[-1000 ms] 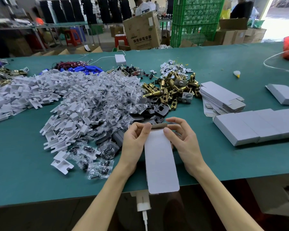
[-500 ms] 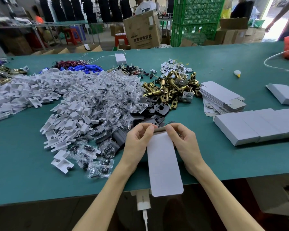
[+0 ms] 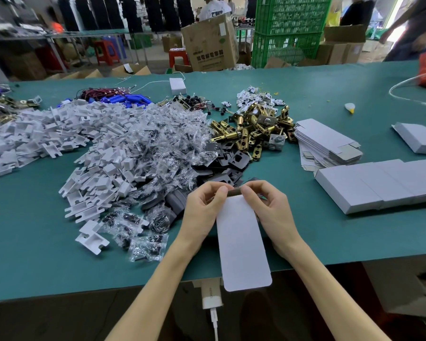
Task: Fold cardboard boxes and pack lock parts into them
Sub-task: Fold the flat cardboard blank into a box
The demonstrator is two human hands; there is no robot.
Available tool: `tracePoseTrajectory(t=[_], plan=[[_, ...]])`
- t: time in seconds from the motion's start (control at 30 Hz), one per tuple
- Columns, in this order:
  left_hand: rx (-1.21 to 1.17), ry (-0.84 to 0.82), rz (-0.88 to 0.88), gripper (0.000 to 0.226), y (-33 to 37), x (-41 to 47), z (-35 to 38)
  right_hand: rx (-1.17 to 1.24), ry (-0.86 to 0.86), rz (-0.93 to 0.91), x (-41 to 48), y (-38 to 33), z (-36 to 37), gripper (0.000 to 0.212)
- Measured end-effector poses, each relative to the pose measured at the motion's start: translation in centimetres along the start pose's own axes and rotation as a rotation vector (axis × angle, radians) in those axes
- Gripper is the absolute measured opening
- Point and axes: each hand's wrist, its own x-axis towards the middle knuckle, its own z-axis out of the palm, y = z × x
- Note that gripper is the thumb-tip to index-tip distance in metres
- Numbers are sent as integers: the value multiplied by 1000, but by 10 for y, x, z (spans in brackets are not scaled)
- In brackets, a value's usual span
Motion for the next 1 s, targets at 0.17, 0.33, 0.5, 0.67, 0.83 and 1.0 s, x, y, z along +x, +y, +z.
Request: tracePoseTrajectory(t=[0.17, 0.33, 0.5, 0.67, 0.83, 1.0], plan=[[-21, -22, -12, 12, -1, -1, -2, -28, 33, 25, 0, 0, 1, 14], [-27, -31, -31, 11, -1, 0, 0, -80, 49, 38, 0, 0, 1, 9], [21, -32, -29, 12, -3, 1, 0, -113, 25, 44, 0, 0, 1, 13], [9, -24, -48, 5, -5, 2, 0, -129, 21, 32, 0, -2, 2, 10], [9, -26, -66, 4, -5, 2, -1, -133, 19, 31, 0, -3, 2, 8], [46, -12, -56, 7, -5, 2, 0, -157, 12, 19, -1, -3, 2, 8]])
